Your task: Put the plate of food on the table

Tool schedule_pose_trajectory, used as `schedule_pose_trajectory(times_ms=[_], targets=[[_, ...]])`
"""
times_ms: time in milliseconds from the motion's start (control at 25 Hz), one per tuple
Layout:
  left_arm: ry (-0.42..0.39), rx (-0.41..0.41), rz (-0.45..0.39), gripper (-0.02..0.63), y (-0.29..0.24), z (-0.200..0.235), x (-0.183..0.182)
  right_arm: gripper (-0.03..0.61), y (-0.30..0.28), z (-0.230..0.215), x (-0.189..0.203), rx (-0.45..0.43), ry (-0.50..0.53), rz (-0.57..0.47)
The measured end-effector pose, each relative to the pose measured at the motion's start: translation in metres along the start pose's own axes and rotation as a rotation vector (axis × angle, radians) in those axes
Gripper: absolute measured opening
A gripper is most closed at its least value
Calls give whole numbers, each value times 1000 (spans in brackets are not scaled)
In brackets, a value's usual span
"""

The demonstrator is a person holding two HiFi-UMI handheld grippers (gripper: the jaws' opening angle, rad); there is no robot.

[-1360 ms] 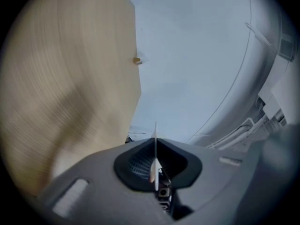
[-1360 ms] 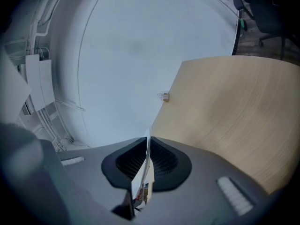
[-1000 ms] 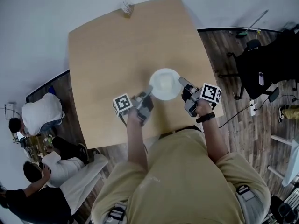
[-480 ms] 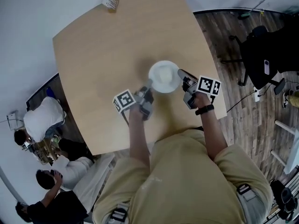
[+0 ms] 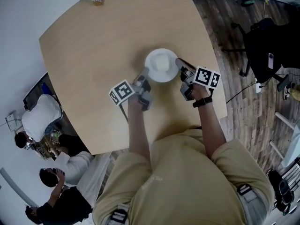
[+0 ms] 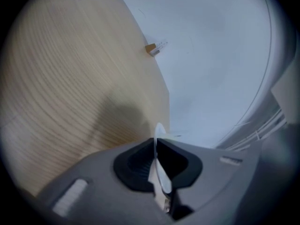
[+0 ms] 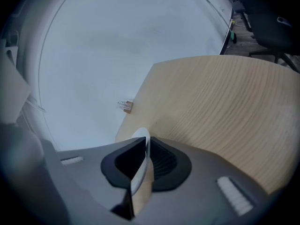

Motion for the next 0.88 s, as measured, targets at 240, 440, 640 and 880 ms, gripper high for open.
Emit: schedule_pose_trajectory(times_ms=[240,440,640,880], targets=[[-84,-66,-13,23,-23,3,-6,34,-17,-10,-8,24,29,-2],[-165,-113,-32,29,-32,0,-8,34,-24,-8,-8,60,88,-24],[-250,-171,-23,35,-40,-9,-8,34,-27,-7,-14,71,124,-5],[-370,-254,5,45,-72,-10,-5,38,-44,-21,-30,127,235,68]])
Point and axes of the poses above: the fingertips, and each gripper's own axes: y backward along the fingers, z to its left, x out of its underside, the point moved 10 cm from there along y, backward along the fingers, and after that the axes turned 10 degrees about -z, right-handed, at the moved point
